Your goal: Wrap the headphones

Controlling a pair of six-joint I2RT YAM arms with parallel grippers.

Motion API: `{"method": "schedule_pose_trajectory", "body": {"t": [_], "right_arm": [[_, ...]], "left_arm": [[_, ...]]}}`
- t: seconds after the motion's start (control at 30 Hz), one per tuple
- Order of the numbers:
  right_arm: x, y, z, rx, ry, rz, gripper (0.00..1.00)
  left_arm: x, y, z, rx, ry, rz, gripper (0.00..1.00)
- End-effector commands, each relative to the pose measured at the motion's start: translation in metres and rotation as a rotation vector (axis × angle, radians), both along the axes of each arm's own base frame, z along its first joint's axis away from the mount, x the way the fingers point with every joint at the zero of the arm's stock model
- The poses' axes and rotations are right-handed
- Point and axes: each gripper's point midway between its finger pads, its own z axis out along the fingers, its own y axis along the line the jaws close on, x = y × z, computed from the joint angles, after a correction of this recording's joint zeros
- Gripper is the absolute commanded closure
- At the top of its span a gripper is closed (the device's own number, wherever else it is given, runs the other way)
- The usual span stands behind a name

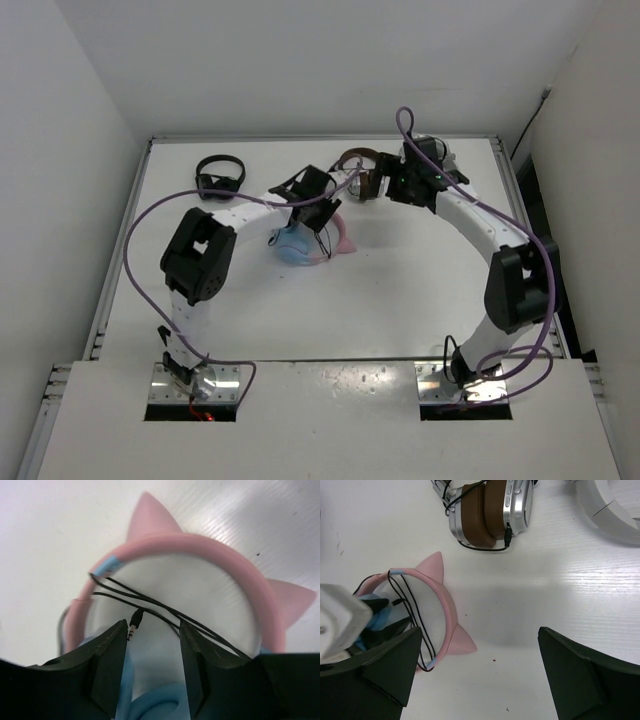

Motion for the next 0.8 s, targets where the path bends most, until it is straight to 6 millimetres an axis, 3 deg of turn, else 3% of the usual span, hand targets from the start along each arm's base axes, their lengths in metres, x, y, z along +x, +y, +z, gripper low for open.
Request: {"method": "schedule_pose_trajectory", "body": {"t": [0.0, 0.2, 0.27, 0.4, 0.43, 0.47, 0.63, 0.7, 0.77], "right_arm": [[-0.001, -0.003, 0.023, 0.013, -0.061, -0.001, 0.03], [-0.005, 0.000, 0.025, 0.016, -0.070, 0.008, 0.03], [-0.005, -0.002, 0.028, -0.001, -0.088, 0.014, 0.03], [-0.009, -0.008, 0.030, -0.048, -0.115, 0.079, 0.03], [-0.011, -0.013, 0.025, -0.062, -0.108, 0.093, 0.03], [-0.012, -0.016, 0.028, -0.073, -0.116, 0.114, 0.03], [-0.031, -0.056, 0.018, -0.128, -0.107, 0.200, 0.00], [-0.043, -0.067, 0.005, -0.153, -0.092, 0.252, 0.00], [-0.051, -0.085, -0.006, -0.145, -0.065, 0.257, 0.00]], "left_arm": [[0.004, -0.010, 0.087, -0.062, -0.170, -0.037, 0.48], [-0.007, 0.005, 0.129, -0.050, -0.217, -0.027, 0.46], [-0.008, 0.015, 0.151, -0.060, -0.256, -0.003, 0.43], [-0.007, 0.054, 0.181, -0.171, -0.261, 0.128, 0.22], [-0.009, 0.062, 0.184, -0.195, -0.244, 0.147, 0.06], [-0.007, 0.078, 0.185, -0.217, -0.227, 0.178, 0.00], [-0.030, 0.108, 0.183, -0.306, -0.191, 0.209, 0.00], [-0.039, 0.121, 0.165, -0.292, -0.170, 0.233, 0.00], [-0.044, 0.136, 0.161, -0.279, -0.186, 0.257, 0.00]]}}
